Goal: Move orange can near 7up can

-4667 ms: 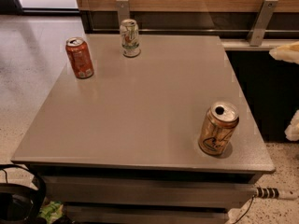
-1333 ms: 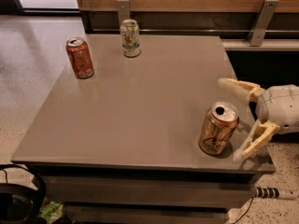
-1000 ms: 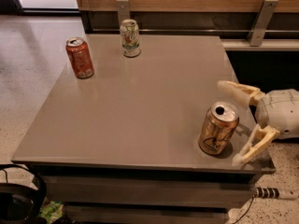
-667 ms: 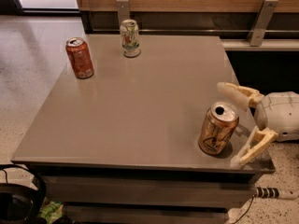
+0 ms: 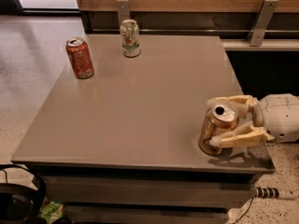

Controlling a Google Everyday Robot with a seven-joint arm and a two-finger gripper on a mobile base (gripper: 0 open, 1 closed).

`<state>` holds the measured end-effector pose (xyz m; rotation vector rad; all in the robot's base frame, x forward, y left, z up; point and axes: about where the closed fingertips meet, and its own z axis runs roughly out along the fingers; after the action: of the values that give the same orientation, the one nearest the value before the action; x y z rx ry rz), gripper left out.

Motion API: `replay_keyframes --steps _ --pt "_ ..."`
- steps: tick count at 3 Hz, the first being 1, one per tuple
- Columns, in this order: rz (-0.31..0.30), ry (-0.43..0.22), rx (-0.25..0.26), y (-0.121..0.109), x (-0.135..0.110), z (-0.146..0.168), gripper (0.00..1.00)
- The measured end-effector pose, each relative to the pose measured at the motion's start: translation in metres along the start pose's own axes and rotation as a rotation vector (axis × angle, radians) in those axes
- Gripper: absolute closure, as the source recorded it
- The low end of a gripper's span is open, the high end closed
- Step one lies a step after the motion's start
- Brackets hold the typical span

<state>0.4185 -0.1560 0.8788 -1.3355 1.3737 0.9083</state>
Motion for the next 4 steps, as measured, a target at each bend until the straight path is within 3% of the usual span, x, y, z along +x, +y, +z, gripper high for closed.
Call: replay_keyframes --steps 1,2,3,4 --pt "-0.002 0.000 -0.004 0.000 -0.001 0.002 0.62" --pt "-0.005 0.000 -0.009 0.000 -0.003 0.005 0.93" --pt "-0.006 0.000 -0.011 0.001 -0.003 0.006 1.00" --pt "0.014 0.013 -0.014 -0.018 -0.015 0.008 1.00"
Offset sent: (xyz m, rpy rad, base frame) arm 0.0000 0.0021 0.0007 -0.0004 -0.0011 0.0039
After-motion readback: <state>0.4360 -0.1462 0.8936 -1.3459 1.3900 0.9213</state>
